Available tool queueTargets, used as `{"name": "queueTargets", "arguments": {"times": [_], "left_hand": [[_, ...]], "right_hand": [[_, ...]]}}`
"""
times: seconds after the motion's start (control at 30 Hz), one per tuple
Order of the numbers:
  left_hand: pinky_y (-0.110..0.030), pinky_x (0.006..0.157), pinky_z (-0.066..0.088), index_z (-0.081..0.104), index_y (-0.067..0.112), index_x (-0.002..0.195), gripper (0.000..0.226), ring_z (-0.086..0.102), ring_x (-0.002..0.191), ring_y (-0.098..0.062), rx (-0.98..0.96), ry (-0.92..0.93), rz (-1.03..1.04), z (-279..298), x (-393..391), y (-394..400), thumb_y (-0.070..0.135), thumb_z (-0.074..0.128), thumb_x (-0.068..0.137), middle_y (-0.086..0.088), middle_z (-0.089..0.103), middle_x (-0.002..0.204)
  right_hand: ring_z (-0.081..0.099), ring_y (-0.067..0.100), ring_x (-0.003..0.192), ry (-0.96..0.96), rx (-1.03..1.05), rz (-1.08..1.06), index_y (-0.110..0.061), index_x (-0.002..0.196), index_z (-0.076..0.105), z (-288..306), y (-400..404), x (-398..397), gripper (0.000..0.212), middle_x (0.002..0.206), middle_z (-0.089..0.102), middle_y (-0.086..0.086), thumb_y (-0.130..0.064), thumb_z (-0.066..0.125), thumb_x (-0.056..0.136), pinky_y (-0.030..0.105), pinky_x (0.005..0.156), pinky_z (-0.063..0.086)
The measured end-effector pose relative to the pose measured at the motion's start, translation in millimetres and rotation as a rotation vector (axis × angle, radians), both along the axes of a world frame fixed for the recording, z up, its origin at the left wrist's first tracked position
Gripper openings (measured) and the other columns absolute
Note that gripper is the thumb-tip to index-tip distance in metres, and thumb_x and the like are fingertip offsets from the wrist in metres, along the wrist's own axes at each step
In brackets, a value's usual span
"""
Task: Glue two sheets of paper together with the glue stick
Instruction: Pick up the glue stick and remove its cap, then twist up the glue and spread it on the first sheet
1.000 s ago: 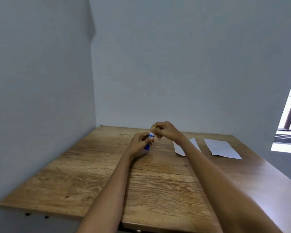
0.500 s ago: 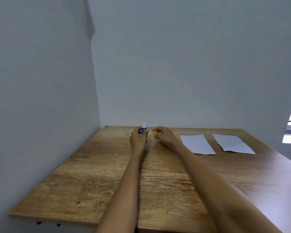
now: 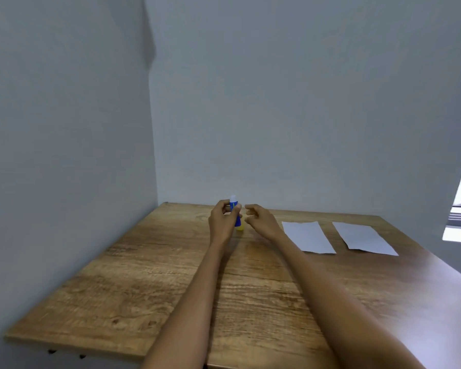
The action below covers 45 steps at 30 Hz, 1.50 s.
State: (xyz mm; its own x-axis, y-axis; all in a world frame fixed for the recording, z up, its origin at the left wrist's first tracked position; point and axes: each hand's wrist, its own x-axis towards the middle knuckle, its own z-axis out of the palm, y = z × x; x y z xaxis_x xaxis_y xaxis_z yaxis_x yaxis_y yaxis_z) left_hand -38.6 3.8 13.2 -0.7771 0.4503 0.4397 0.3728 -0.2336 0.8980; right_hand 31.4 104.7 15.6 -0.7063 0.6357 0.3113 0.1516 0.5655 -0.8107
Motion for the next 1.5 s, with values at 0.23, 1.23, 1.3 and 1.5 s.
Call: {"name": "queueTargets", "arguments": {"times": [0.23,1.23,1.3,1.5], "left_hand": [[-0.028,0.072,0.054,0.062,0.022,0.089,0.01,0.066,0.077,-0.015,0.088,-0.03,0.003,11.0,15.0,-0.3,0.023,0.07,0.083,-0.005,0.071,0.084],[-0.009,0.061,0.051,0.066,0.004,0.094,0.015,0.063,0.065,-0.01,0.272,-0.128,-0.144,24.4,22.5,-7.1,0.011,0.07,0.081,-0.016,0.068,0.08],[-0.01,0.062,0.052,0.066,0.008,0.09,0.009,0.064,0.067,-0.009,0.275,-0.129,-0.143,23.6,22.1,-7.3,0.012,0.069,0.082,-0.014,0.069,0.081],[-0.012,0.067,0.053,0.07,0.003,0.097,0.015,0.069,0.075,-0.004,0.337,-0.197,-0.125,22.3,14.7,-10.4,0.008,0.068,0.084,-0.008,0.073,0.09]], "right_hand": [[0.064,0.023,0.095,0.47,-0.887,0.343,0.003,0.119,0.057,-9.5,-30.6,7.1,0.035,0.108,0.065,0.016,-0.024,0.045,0.1,0.032,0.084,0.055],[0.03,0.008,0.035,0.356,-0.951,0.287,-0.018,0.064,0.042,-1.5,-44.9,-1.3,0.05,0.043,0.034,-0.005,-0.053,0.03,0.098,0.02,0.037,0.026],[0.036,0.008,0.037,0.331,-0.935,0.291,-0.015,0.074,0.05,-0.3,-47.6,-0.2,0.05,0.051,0.039,-0.002,-0.053,0.029,0.098,0.02,0.038,0.03],[0.04,0.008,0.046,0.412,-0.962,0.37,-0.01,0.108,0.055,-6.8,-53.8,-7.3,0.04,0.062,0.042,-0.001,-0.041,0.031,0.101,0.021,0.045,0.034]]}}
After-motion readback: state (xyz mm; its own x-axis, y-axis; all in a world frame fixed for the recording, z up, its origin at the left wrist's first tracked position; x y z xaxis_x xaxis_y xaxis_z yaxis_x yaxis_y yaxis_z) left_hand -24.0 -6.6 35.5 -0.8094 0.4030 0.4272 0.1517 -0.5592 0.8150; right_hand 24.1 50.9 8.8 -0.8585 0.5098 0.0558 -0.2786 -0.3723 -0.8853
